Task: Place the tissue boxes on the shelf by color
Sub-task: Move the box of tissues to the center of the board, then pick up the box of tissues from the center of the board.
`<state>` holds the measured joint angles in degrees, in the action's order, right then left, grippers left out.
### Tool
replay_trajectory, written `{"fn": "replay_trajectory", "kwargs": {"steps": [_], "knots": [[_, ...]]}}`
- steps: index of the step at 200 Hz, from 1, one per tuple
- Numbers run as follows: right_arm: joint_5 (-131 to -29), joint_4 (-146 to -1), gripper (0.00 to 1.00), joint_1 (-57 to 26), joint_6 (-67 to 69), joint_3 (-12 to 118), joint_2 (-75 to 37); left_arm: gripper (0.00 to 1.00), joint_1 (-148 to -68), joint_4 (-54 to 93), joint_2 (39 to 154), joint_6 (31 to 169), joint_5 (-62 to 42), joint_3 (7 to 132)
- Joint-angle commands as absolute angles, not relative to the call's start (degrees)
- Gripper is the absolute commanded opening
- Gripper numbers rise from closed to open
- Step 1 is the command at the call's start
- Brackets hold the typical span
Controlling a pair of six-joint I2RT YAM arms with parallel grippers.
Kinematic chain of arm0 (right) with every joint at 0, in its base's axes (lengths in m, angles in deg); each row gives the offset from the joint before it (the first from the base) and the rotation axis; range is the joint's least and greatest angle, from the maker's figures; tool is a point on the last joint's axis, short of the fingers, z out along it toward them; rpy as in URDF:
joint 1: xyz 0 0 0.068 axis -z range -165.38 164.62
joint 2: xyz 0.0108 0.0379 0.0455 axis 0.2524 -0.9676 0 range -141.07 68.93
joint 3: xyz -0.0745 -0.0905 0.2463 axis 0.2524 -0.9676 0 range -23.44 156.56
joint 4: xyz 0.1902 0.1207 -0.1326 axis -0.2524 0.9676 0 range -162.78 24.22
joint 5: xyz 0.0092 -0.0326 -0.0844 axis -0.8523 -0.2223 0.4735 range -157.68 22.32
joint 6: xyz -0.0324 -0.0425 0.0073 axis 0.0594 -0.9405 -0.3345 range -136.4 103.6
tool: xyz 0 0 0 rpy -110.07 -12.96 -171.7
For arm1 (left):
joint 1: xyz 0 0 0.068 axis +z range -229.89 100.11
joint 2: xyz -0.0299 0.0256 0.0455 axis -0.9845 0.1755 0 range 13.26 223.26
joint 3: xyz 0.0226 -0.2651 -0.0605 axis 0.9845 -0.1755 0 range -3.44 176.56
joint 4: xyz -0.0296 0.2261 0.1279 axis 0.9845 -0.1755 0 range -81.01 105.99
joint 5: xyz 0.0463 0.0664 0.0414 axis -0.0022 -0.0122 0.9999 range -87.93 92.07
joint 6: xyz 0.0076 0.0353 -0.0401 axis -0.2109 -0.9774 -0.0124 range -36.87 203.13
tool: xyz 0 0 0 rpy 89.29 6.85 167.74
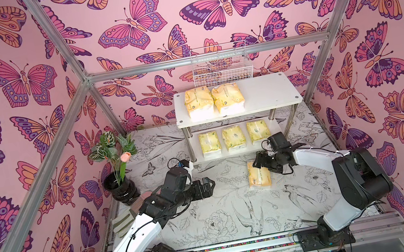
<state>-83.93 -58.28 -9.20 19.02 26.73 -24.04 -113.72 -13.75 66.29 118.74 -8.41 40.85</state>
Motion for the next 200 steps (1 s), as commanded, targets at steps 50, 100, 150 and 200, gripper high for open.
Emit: {"fn": "replay_trajectory", "kwargs": {"steps": [50, 100, 150, 200], "knots": [[-82.76, -64.03, 0.90, -22.39, 29.48, 24.71, -16.97, 1.00, -115.67, -5.09, 71.84, 123.90, -8.52, 36.89], [-81.00, -60.93, 0.99, -19.45, 25.68, 16.40, -5.50, 1.00, -116.43, 4.73, 79.68, 126.84, -10.53, 35.57], [-88.40, -66.27, 1.00, -15.06, 23.09, 9.08, -4.18, 1.00, -116.47, 12.69, 92.16, 128.94, -13.07, 39.05], [-94.76, -75.51, 0.98, -14.83, 23.90, 5.20, -7.21, 1.00, -116.54, 23.34, 102.29, 133.00, -16.78, 39.63]]}}
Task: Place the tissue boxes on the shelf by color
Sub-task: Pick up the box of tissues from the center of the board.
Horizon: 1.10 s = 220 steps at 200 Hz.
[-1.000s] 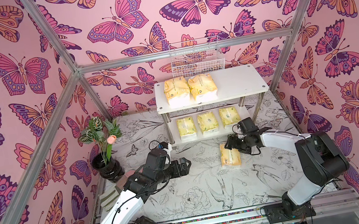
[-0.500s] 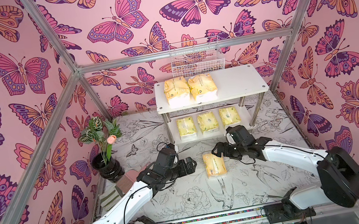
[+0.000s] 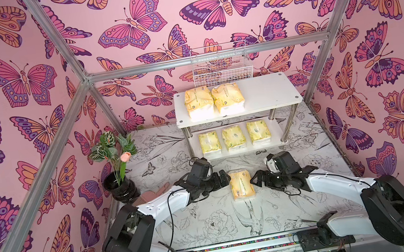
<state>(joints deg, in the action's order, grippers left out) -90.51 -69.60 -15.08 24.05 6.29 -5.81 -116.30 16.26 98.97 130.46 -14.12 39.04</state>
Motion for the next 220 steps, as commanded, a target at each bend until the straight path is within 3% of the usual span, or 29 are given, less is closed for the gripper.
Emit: {"fn": "replay_trajectory", "kwargs": {"steps": [1, 144, 220], "knots": [[-94.84, -75.59, 0.98, -14.83, 23.97, 5.16, -7.29, 1.00, -116.50, 23.49, 102.47, 133.07, -16.81, 39.63], [-103.61, -108.78, 0.95, -17.02, 42.06, -6.51, -20.65, 1.00, -120.00, 35.30, 114.27, 137.99, -19.17, 38.79], [-106.15, -143.85, 0.89, -21.85, 57.07, -8.06, -43.35, 1.00, -124.17, 42.50, 117.04, 141.73, -17.71, 33.55]]}}
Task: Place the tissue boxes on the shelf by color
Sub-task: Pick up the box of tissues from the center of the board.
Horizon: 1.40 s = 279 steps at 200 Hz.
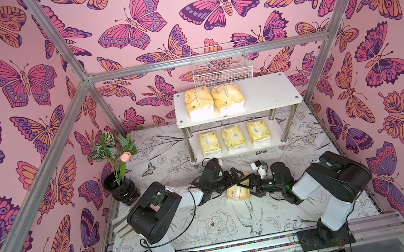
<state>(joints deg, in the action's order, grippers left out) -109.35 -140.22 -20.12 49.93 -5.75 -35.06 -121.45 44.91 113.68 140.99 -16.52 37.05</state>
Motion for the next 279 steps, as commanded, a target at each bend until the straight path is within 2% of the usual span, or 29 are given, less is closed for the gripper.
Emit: {"fn": "replay_trajectory", "kwargs": {"steps": [1, 51, 103, 152, 178, 225, 279], "knots": [[-106.12, -144.09, 0.89, -21.86, 57.20, -8.02, -43.55, 1.00, -124.18, 42.56, 117.05, 141.83, -17.71, 33.47], [-105.39, -145.18, 0.79, -21.91, 57.17, -9.38, -42.25, 1.00, -124.28, 43.23, 115.72, 142.06, -17.25, 32.25], [-105.73, -144.93, 0.44, -21.94, 58.08, -9.79, -39.67, 1.00, -123.69, 40.03, 110.45, 141.08, -16.55, 33.62], [-106.24, -140.71, 0.26, -21.75, 58.48, -10.79, -31.76, 1.00, -120.89, 23.52, 98.98, 132.92, -13.62, 38.97], [-106.53, -127.36, 0.17, -21.49, 55.01, -9.78, -20.69, 1.00, -118.55, 11.57, 92.43, 125.93, -12.27, 43.32], [-104.86, -83.20, 0.16, -20.17, 40.12, 0.40, 5.87, 1.00, -115.89, -4.63, 78.06, 117.03, -7.33, 48.14], [-105.39, -62.66, 0.16, -16.66, 34.94, 12.07, 18.85, 1.00, -113.93, -18.30, 69.37, 110.90, -4.66, 57.72]]}}
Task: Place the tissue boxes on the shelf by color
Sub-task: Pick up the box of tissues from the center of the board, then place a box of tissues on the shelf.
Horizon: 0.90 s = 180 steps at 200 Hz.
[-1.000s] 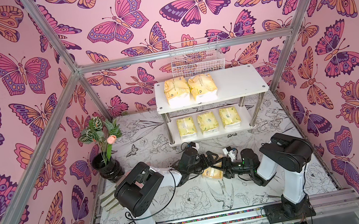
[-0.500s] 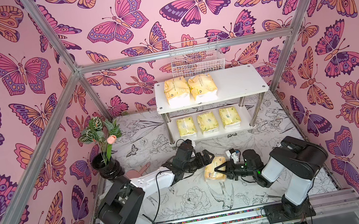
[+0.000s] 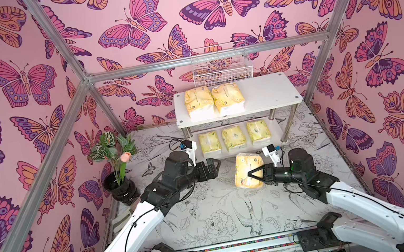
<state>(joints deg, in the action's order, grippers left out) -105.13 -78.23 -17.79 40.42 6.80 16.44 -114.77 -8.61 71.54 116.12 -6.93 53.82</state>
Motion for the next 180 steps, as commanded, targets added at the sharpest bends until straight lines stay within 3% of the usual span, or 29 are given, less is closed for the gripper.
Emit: {"fn": "replay_trajectory", "kwargs": {"steps": [1, 34, 82, 113, 180], "knots": [[-105.48, -62.23, 0.16, -16.53, 34.76, 12.51, 18.93, 1.00, -113.83, -18.43, 69.30, 110.77, -4.64, 57.90], [-107.88, -51.33, 0.15, -13.51, 29.12, 24.89, 18.83, 1.00, -112.64, -22.92, 69.05, 108.26, -4.70, 64.97], [-114.65, -40.65, 0.15, -2.92, 22.04, 45.24, 11.52, 1.00, -111.41, -26.06, 71.48, 105.65, -5.07, 72.14], [-117.16, -39.96, 0.15, 3.99, 21.96, 56.73, 4.38, 1.00, -110.83, -26.08, 73.04, 104.58, -5.65, 74.27], [-115.25, -37.19, 0.15, 9.46, 22.75, 76.34, -12.05, 1.00, -110.09, -26.04, 76.45, 103.45, -6.50, 78.28]]}}
